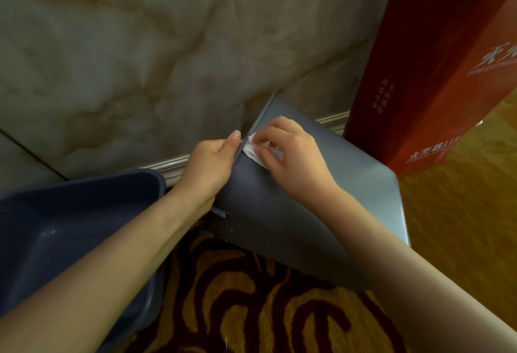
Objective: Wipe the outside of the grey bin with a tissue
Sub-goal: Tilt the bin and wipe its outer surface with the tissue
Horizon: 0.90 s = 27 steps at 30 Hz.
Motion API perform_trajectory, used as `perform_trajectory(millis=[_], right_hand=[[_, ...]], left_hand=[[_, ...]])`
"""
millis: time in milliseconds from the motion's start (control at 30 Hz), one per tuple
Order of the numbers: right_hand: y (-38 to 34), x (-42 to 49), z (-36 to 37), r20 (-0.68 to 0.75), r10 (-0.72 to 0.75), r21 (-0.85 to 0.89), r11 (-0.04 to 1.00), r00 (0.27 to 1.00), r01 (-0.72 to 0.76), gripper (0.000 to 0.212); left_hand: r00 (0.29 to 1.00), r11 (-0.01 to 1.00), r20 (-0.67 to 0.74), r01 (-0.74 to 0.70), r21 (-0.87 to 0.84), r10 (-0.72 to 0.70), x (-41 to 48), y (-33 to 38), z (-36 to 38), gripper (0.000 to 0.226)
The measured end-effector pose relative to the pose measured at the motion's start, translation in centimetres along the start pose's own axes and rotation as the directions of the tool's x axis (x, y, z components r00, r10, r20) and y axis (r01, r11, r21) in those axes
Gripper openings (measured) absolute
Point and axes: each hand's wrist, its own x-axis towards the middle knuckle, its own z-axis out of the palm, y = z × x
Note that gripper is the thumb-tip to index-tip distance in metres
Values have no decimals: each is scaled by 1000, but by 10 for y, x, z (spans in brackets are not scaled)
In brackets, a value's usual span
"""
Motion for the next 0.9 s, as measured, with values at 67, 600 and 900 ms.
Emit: perform_trajectory(millis=[67, 600, 900], right_hand=[[0, -2, 3, 23, 19, 31, 999, 1000, -19, 19], [-27, -56, 33, -83, -213, -59, 976, 973, 209, 12], [2, -113, 36, 2, -294, -251, 925, 956, 285, 23]], left_hand=[[1000, 999, -11, 18, -29, -18, 1, -1, 0, 52], [997, 998, 48, 54, -28, -52, 0, -9, -4, 49], [996, 997, 38, 79, 4, -79, 9, -16, -3, 26]])
